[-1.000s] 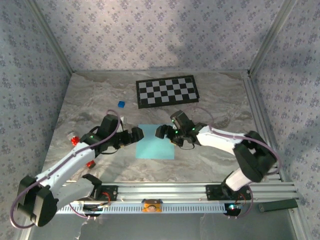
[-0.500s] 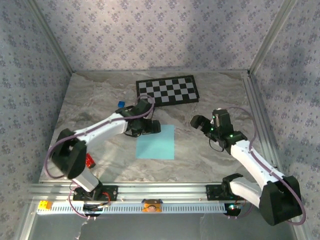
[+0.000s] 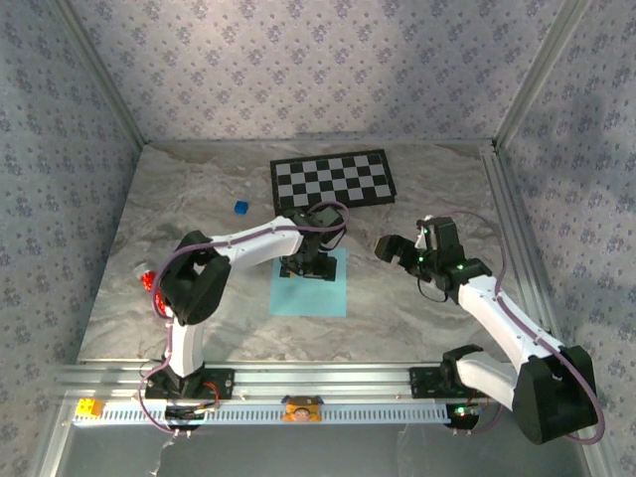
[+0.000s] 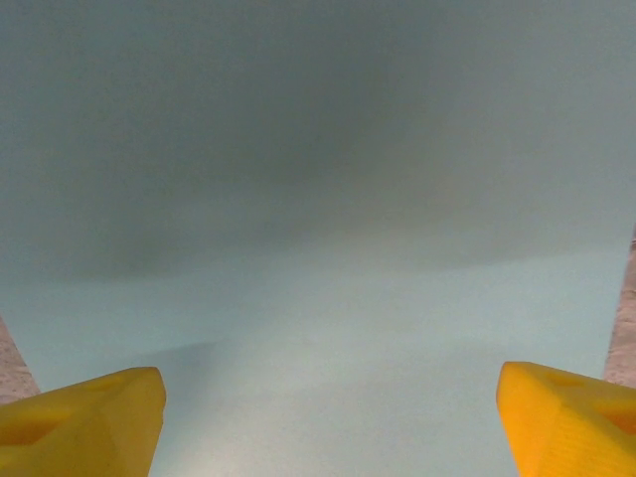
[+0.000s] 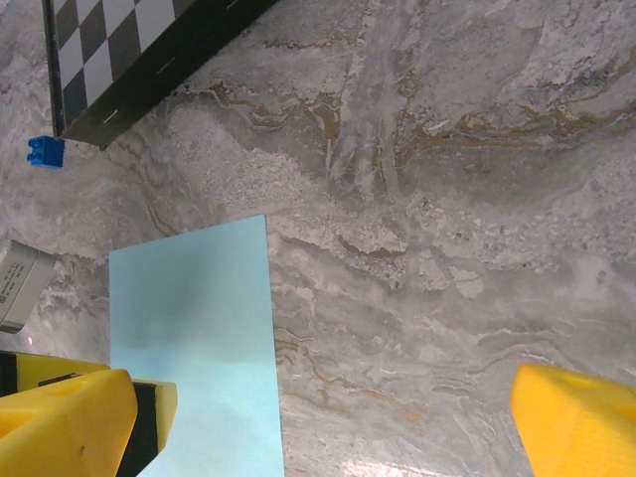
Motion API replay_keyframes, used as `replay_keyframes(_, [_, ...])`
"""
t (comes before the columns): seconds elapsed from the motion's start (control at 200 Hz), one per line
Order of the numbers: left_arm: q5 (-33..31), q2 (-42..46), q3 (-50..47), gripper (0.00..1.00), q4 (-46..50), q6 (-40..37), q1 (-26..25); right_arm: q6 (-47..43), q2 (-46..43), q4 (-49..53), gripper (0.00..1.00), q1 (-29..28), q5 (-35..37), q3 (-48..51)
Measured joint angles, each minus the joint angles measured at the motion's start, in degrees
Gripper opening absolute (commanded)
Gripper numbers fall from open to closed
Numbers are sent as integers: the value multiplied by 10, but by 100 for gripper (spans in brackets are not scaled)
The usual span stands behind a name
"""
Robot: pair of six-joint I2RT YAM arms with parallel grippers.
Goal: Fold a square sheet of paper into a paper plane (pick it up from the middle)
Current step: First fold the square sheet of paper in half at the center of the table.
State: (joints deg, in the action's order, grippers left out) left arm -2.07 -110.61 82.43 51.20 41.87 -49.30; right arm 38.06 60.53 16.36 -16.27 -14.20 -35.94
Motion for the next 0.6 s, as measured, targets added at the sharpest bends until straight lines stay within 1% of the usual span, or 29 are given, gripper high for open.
replay_keyframes(0.32, [-2, -2, -30, 87, -11, 15, 0, -2, 0, 34, 98, 9, 9, 0])
replay_keyframes(0.6, [-2, -11, -32, 88, -36, 28, -3, -2, 0, 51, 98, 10, 2, 1])
